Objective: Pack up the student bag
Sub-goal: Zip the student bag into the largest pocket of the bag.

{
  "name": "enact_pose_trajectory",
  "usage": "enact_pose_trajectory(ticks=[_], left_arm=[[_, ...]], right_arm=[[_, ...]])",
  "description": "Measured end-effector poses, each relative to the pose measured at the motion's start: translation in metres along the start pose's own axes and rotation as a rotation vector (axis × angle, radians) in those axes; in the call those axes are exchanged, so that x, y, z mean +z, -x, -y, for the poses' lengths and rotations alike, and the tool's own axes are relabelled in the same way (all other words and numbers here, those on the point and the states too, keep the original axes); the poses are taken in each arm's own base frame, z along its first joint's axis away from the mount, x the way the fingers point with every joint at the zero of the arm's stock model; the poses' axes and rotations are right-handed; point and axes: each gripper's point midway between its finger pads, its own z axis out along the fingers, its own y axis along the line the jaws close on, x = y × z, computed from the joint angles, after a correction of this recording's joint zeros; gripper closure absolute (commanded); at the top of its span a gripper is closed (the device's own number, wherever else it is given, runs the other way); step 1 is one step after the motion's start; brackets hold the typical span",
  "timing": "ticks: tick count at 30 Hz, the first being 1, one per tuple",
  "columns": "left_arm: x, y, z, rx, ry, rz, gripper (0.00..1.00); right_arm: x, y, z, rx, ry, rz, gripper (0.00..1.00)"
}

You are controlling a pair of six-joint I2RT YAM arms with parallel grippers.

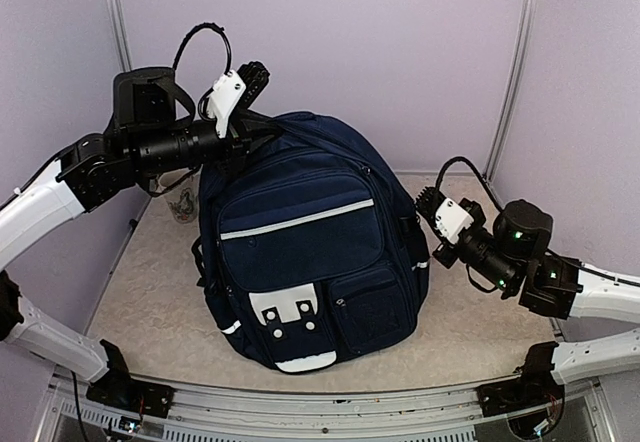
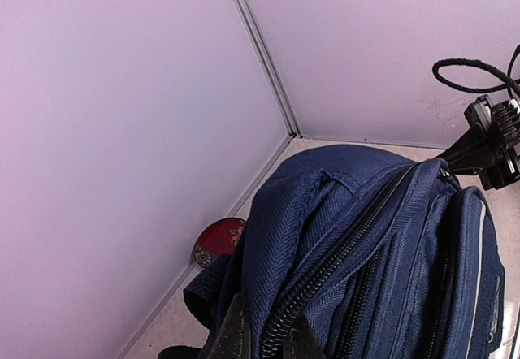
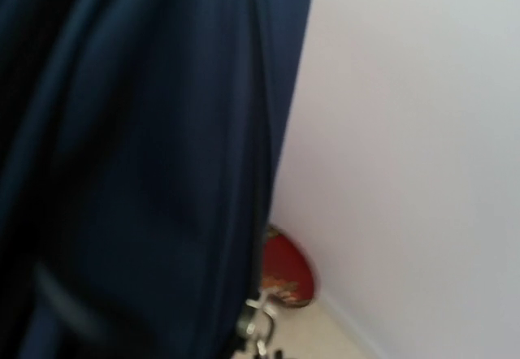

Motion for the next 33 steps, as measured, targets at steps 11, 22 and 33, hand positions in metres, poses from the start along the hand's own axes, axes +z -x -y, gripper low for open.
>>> enact_pose_trajectory(ticks=[11, 22, 33], left_arm=[[-0.005, -0.004, -0.007, -0.013, 0.023, -0.012, 1.00], [-0.011, -0.003, -0.001, -0.065, 0.007, 0.006, 1.00], [-0.011, 0.010, 0.028, -0.044, 0.041, 0.020, 1.00]], right_arm=[[-0.002, -0.020, -0.035, 0.281, 0.092, 0.046, 1.00], [-0.012, -0.006, -0.028, 0.376, 0.154, 0.050, 0.00], [-0.079, 0.167, 0.059, 0.432, 0.398, 0.471, 0.00]])
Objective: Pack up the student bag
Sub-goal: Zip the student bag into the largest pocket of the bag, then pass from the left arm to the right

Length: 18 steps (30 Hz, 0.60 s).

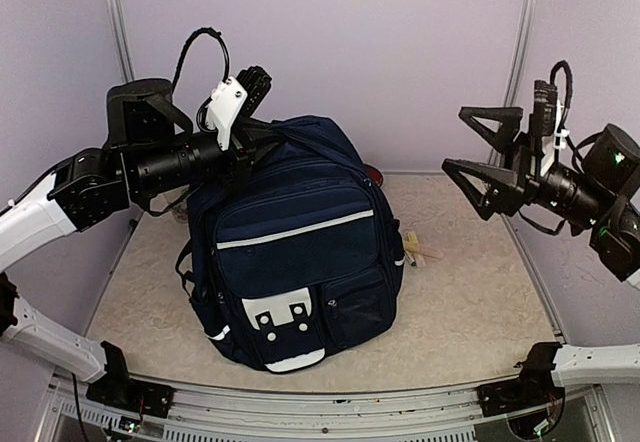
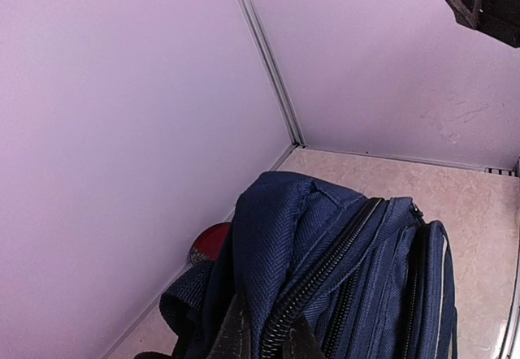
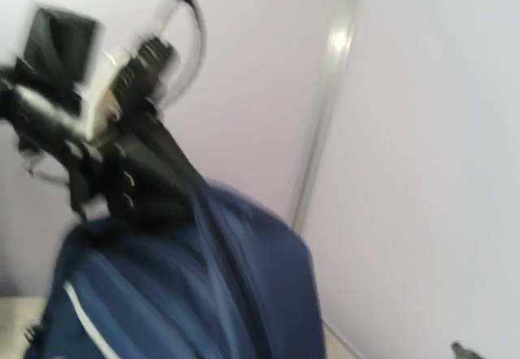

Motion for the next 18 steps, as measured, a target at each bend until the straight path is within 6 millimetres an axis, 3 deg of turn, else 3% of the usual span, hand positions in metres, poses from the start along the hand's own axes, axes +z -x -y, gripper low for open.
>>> enact_pose_trajectory(ticks=[3, 6, 8, 10, 13, 15, 18], left_arm=[[0.003, 0.002, 0.005, 0.007, 0.001, 0.005, 1.00], [0.004, 0.003, 0.008, 0.008, 0.004, 0.004, 1.00], [0.003, 0.003, 0.008, 0.008, 0.008, 0.003, 1.00], [0.003, 0.003, 0.009, 0.009, 0.010, 0.003, 1.00], [0.003, 0.003, 0.009, 0.010, 0.013, 0.000, 1.00], [0.003, 0.003, 0.009, 0.010, 0.016, -0.002, 1.00], [0.003, 0.003, 0.010, 0.010, 0.010, 0.000, 1.00]], right_arm=[[0.030, -0.002, 0.004, 0.031, 0.036, -0.047, 0.00], [0.066, -0.033, 0.009, 0.059, 0.057, -0.146, 0.00], [0.089, -0.066, 0.003, 0.078, 0.100, -0.232, 0.00], [0.106, -0.096, -0.005, 0.090, 0.140, -0.307, 0.00], [0.120, -0.119, -0.016, 0.091, 0.180, -0.362, 0.05], [0.124, -0.121, -0.016, 0.077, 0.182, -0.365, 0.19], [0.125, -0.120, -0.015, 0.057, 0.177, -0.358, 0.65]])
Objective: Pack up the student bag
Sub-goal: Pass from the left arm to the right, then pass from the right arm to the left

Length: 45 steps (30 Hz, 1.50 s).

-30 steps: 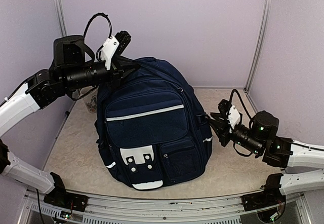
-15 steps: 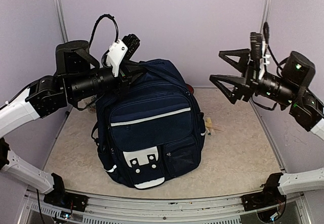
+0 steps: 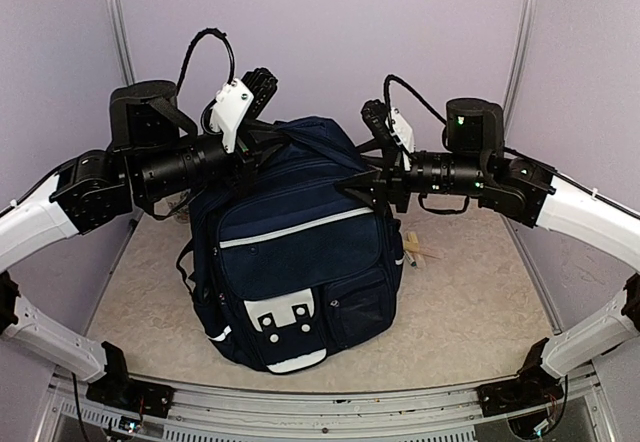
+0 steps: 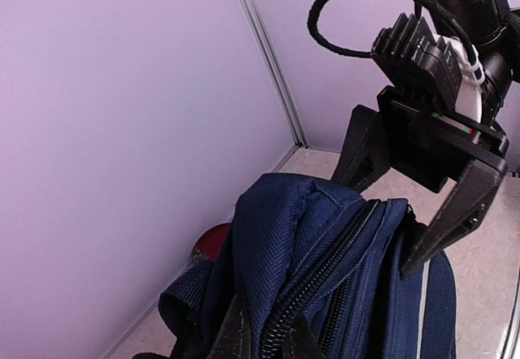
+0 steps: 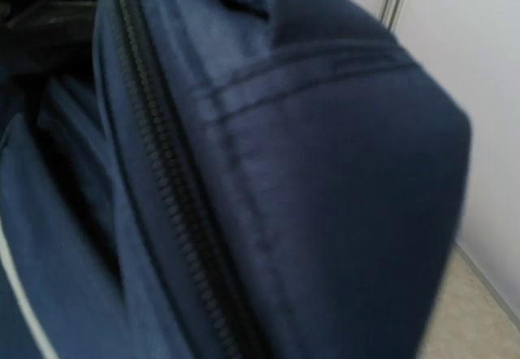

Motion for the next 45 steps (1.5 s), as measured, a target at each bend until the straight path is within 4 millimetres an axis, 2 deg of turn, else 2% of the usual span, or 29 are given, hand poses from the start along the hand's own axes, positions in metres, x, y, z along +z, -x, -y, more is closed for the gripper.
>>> enact_pose_trajectory(ticks=[2, 3, 7, 8, 9, 11, 12, 13, 15, 19, 24, 28, 31, 33, 35, 37, 39, 42, 44, 45], left_arm=[[0.000, 0.000, 0.001, 0.000, -0.004, 0.001, 1.00], [0.000, 0.000, 0.001, -0.001, -0.007, 0.002, 1.00], [-0.001, 0.000, 0.003, -0.005, -0.020, -0.001, 1.00], [-0.002, 0.000, 0.003, -0.008, -0.023, 0.000, 0.86], [-0.004, 0.000, 0.004, -0.012, -0.030, 0.003, 0.56], [-0.009, 0.001, 0.006, -0.030, -0.048, 0.016, 0.09], [-0.013, 0.005, 0.007, -0.041, -0.054, 0.032, 0.02], [-0.017, 0.008, 0.006, -0.054, -0.058, 0.045, 0.01], [-0.029, 0.015, 0.004, -0.087, -0.062, 0.075, 0.01], [-0.057, 0.008, -0.003, -0.161, -0.054, 0.075, 0.01], [-0.096, -0.019, -0.012, -0.254, -0.024, 0.049, 0.01], [-0.116, -0.051, -0.011, -0.311, -0.016, 0.018, 0.01], [-0.114, -0.075, -0.001, -0.342, -0.036, -0.018, 0.01], [-0.102, -0.097, 0.012, -0.346, -0.062, -0.073, 0.01], [-0.089, -0.110, 0.020, -0.343, -0.080, -0.114, 0.02], [-0.075, -0.117, 0.026, -0.337, -0.088, -0.141, 0.11], [-0.065, -0.120, 0.027, -0.335, -0.094, -0.147, 0.26], [-0.062, -0.115, 0.024, -0.352, -0.101, -0.115, 0.45], [-0.063, -0.111, 0.026, -0.367, -0.121, -0.083, 0.65], [-0.063, -0.111, 0.028, -0.380, -0.130, -0.074, 0.79]], right_arm=[[0.001, 0.000, 0.000, -0.001, 0.003, 0.000, 0.92], [0.002, -0.001, -0.001, -0.002, 0.010, 0.000, 1.00], [0.006, -0.003, -0.004, -0.004, 0.031, -0.005, 1.00], [0.006, -0.003, -0.004, -0.007, 0.037, -0.002, 1.00], [0.005, -0.002, -0.004, -0.007, 0.042, 0.000, 1.00], [0.004, -0.002, -0.003, -0.006, 0.061, 0.008, 1.00], [0.003, -0.002, -0.003, -0.004, 0.073, 0.011, 1.00], [0.002, -0.003, -0.002, -0.003, 0.082, 0.015, 1.00], [-0.001, -0.006, 0.001, -0.006, 0.099, 0.018, 1.00], [-0.006, -0.010, 0.003, -0.030, 0.145, 0.032, 1.00], [-0.014, -0.011, 0.002, -0.056, 0.214, 0.037, 1.00], [-0.015, -0.012, 0.007, -0.070, 0.246, 0.037, 1.00], [-0.013, -0.013, 0.011, -0.074, 0.264, 0.034, 1.00], [-0.012, -0.013, 0.014, -0.079, 0.277, 0.035, 1.00], [-0.009, -0.012, 0.015, -0.082, 0.296, 0.036, 1.00], [-0.006, -0.011, 0.017, -0.085, 0.317, 0.036, 1.00], [-0.002, -0.011, 0.020, -0.092, 0.330, 0.037, 1.00], [0.005, -0.011, 0.025, -0.096, 0.350, 0.039, 1.00], [0.009, -0.010, 0.027, -0.096, 0.364, 0.043, 1.00], [0.011, -0.010, 0.028, -0.096, 0.369, 0.044, 1.00]])
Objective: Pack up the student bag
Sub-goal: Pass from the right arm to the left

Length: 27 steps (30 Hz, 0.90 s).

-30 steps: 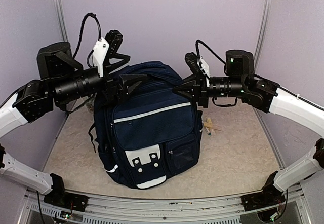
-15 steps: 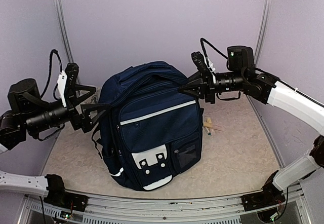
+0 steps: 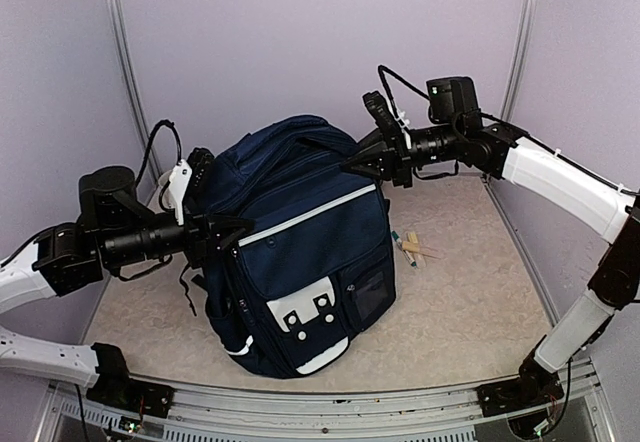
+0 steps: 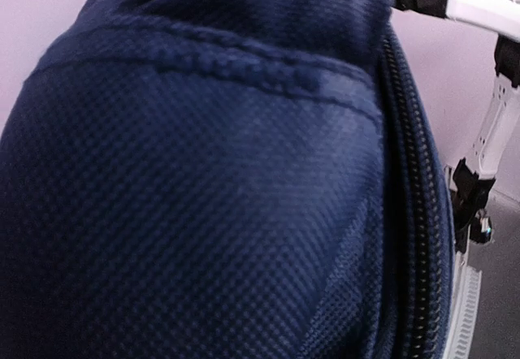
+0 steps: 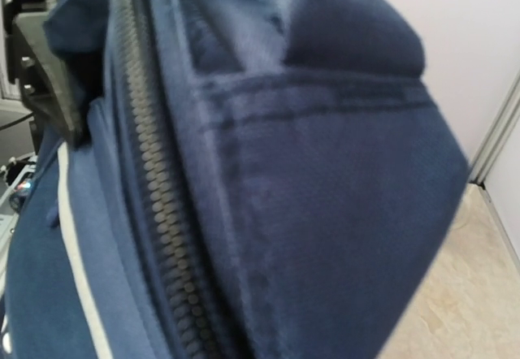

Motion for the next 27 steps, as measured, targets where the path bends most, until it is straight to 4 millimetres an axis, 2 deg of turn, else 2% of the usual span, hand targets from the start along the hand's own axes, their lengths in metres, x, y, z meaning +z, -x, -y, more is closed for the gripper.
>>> enact_pose_trajectory(ticks=[3, 12, 13, 17, 21, 24, 27], left_arm=[[-0.001, -0.001, 0.002, -0.025, -0.016, 0.017, 0.99], [-0.011, -0.002, 0.006, -0.089, -0.027, 0.059, 1.00], [-0.012, -0.002, 0.007, -0.095, -0.029, 0.064, 1.00], [-0.012, -0.001, 0.011, -0.115, -0.018, 0.074, 1.00], [-0.011, 0.000, 0.018, -0.132, -0.008, 0.088, 1.00], [-0.010, 0.000, 0.022, -0.135, 0.011, 0.096, 1.00], [-0.010, 0.001, 0.030, -0.120, 0.025, 0.104, 1.00]], right_arm=[[0.005, -0.001, 0.005, 0.004, 0.010, 0.006, 1.00], [0.014, 0.003, 0.014, 0.023, -0.027, 0.019, 1.00], [0.014, 0.004, 0.014, 0.027, -0.029, 0.021, 0.97], [0.015, 0.005, 0.019, 0.056, -0.057, 0.020, 0.66], [0.010, 0.004, 0.045, 0.112, -0.209, 0.002, 0.45], [-0.011, 0.006, 0.068, 0.153, -0.401, -0.017, 0.36], [-0.043, 0.007, 0.068, 0.179, -0.559, -0.032, 0.34]])
